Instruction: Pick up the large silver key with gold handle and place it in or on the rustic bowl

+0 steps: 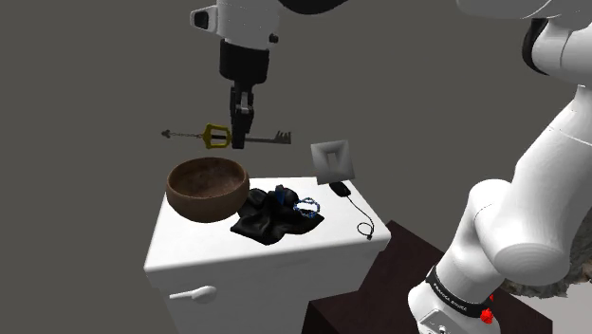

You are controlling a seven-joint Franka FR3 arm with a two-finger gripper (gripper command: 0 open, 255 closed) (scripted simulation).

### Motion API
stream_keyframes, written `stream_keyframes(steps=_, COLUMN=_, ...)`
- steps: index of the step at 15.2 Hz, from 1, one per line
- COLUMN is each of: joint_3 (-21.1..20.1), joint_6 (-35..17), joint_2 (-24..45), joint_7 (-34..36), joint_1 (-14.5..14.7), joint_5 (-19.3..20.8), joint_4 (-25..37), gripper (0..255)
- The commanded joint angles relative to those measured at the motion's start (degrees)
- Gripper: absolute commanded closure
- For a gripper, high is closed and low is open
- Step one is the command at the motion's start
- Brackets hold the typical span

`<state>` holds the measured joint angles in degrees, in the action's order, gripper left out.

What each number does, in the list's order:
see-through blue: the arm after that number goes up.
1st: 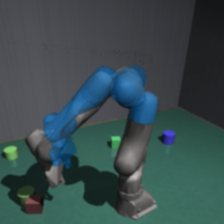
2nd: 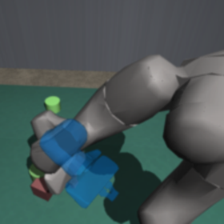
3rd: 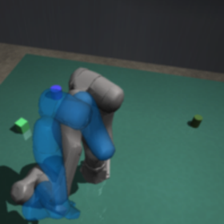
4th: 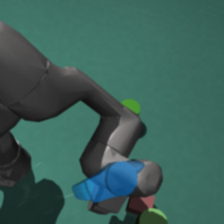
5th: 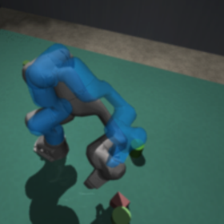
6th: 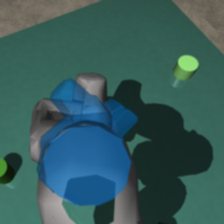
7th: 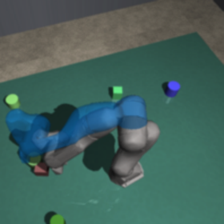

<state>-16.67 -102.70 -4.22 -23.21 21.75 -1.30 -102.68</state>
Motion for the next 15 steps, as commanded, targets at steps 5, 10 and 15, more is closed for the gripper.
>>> stream_keyframes(steps=5, joint_3=-0.5, joint_6=0.7, joint_2=10.0, joint_7=1.3, joint_1=0.4, joint_5=3.0, joint_4=10.2, gripper=255)
stream_keyframes(steps=10, joint_3=-0.4, joint_6=-3.2, joint_2=9.8, joint_7=1.3, joint_1=0.3, joint_5=3.0, joint_4=6.1, gripper=255)
stream_keyframes(steps=15, joint_3=-0.4, joint_6=-7.0, joint_2=9.9, joint_7=1.4, joint_1=0.3, joint_5=3.0, joint_4=2.4, gripper=255)
